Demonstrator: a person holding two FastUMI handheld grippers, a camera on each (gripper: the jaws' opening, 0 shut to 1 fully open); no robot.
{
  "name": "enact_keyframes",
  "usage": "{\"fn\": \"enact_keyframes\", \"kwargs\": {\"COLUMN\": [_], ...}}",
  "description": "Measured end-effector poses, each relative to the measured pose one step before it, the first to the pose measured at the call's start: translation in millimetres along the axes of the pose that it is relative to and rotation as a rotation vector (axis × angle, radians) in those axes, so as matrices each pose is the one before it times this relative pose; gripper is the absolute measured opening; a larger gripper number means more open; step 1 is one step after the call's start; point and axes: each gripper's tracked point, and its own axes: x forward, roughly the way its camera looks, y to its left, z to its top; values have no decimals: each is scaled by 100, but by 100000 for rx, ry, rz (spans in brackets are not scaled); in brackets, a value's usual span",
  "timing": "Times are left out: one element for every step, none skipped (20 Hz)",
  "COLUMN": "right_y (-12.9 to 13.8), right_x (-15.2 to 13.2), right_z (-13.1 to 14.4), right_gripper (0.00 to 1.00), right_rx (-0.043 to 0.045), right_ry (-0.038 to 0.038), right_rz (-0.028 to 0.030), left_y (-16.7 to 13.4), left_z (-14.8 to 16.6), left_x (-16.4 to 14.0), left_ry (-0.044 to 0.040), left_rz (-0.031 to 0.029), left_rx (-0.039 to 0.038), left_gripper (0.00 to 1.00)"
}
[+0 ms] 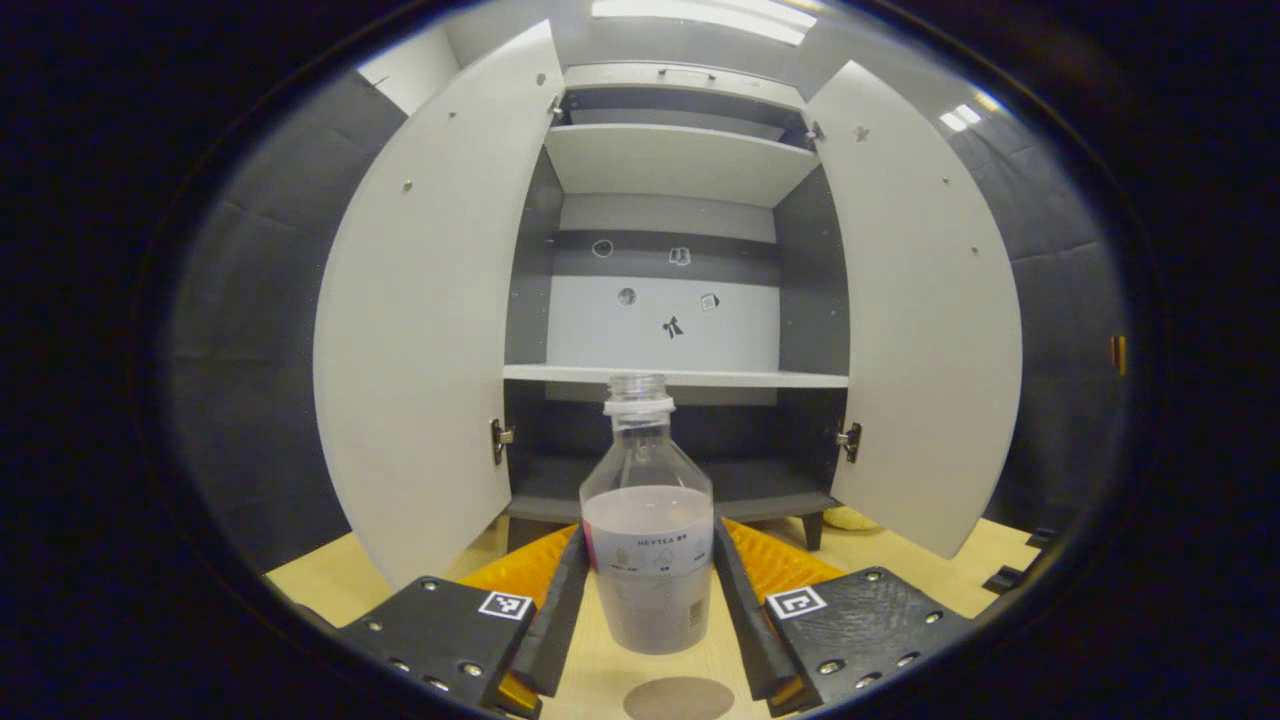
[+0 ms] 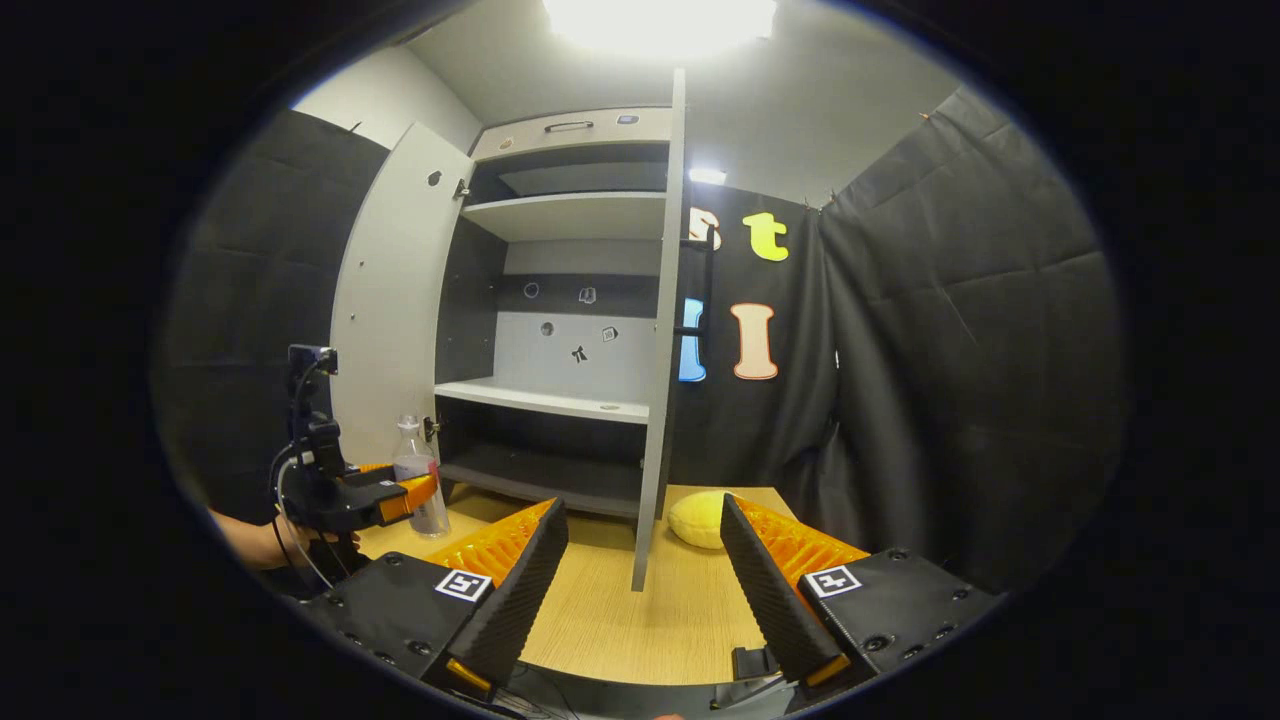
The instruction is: Grasp the bottle in the cabinet with the left hand and place it on the coaster, then close the right door with the right hand and the left door with the left hand.
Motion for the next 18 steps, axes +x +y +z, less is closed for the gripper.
{"fn": "enact_keyframes", "kwargs": {"right_y": [173,140,218,160,175,159,129,67,85,78,35,64,147,132,167,146,184,147], "right_x": [14,56,38,24,14,115,57,88,117,109,76,93,33,73,111,147,-2,40], "right_z": [-131,18,-141,-133,-185,-117,-158,-93,-204,-110,-197,-91,-208,-169,-168,-91,-202,-24], "right_gripper": [98,98,98,98,98,98,98,98,98,98,98,98,98,98,98,98,98,98], "right_rx": [-502,-347,-183,-163,-130,-138,-281,-303,-131,172,194,122,61,194,358,375,226,66], "right_ry": [324,283,332,443,620,621,730,597,603,519,448,308,345,586,578,502,329,124], "right_rz": [186,279,309,296,267,390,451,334,207,314,372,327,365,421,513,548,456,411], "left_y": [-124,-93,-139,-147,-167,-126,-104,-156,-213,-142,38,-58,-134,-164,-301,-203,-79,-74], "left_z": [-887,-1132,-1301,-905,-1054,-805,-707,-615,-776,-661,-754,-445,-343,-296,-610,-444,-379,-309], "left_x": [-28,2,-376,-160,-287,-58,-37,-149,63,15,-102,-61,-199,-76,33,-2,-101,-128], "left_ry": [1430,2042,1598,1220,1131,1074,647,654,1002,792,490,-313,-861,-203,1043,1047,991,440], "left_rz": [-416,-241,-157,-47,-106,-227,13,-413,-384,-93,135,316,271,-98,-803,-385,-281,260], "left_rx": [10,-367,-522,-309,17,495,784,649,327,56,-455,-274,427,613,449,540,408,360], "left_gripper": [70,70,70,70,70,70,70,70,70,70,70,70,70,70,70,70,70,70]}}
